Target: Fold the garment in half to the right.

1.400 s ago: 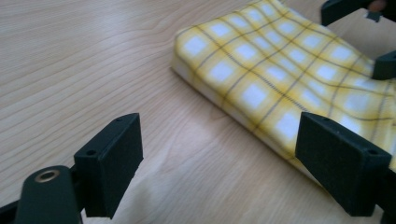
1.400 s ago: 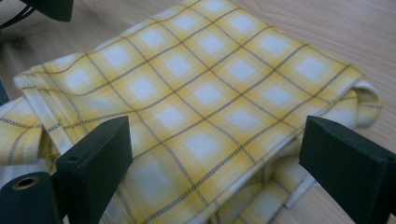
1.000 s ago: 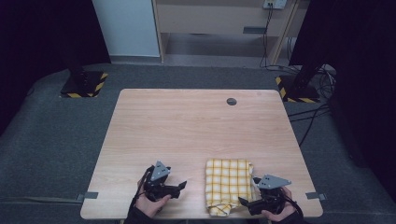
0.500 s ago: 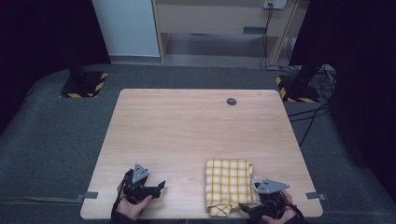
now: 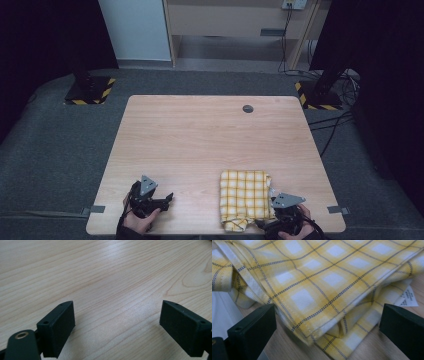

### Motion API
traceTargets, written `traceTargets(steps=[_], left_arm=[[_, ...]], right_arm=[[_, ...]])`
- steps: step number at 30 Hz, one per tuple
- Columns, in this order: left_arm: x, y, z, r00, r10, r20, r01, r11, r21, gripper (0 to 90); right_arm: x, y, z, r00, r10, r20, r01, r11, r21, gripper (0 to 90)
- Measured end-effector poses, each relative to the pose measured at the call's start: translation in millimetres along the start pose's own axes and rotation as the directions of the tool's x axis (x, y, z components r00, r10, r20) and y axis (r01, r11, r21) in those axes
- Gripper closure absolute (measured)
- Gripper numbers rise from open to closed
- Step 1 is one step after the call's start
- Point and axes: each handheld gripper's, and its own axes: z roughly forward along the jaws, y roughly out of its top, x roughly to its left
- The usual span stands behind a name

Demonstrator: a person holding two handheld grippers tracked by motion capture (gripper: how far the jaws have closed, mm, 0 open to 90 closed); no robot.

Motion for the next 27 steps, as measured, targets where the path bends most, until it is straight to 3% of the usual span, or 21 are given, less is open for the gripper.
traceTargets(steps=[14, 27], left_arm=[[3.1, 1.3, 3.4, 0.9998, -0.008, -0.019, 0.009, 0.9994, 0.034, 7.0], [4.5, 2.5, 5.6, 0.9992, -0.022, -0.035, 0.023, 0.9987, 0.045, 2.7]], right_arm=[[6.2, 5.9, 11.0, 0.999, -0.018, 0.04, 0.017, 1.0, 0.016, 0.2], [11.4, 11.9, 20.9, 0.9943, 0.041, 0.099, -0.039, 0.999, -0.024, 0.2]])
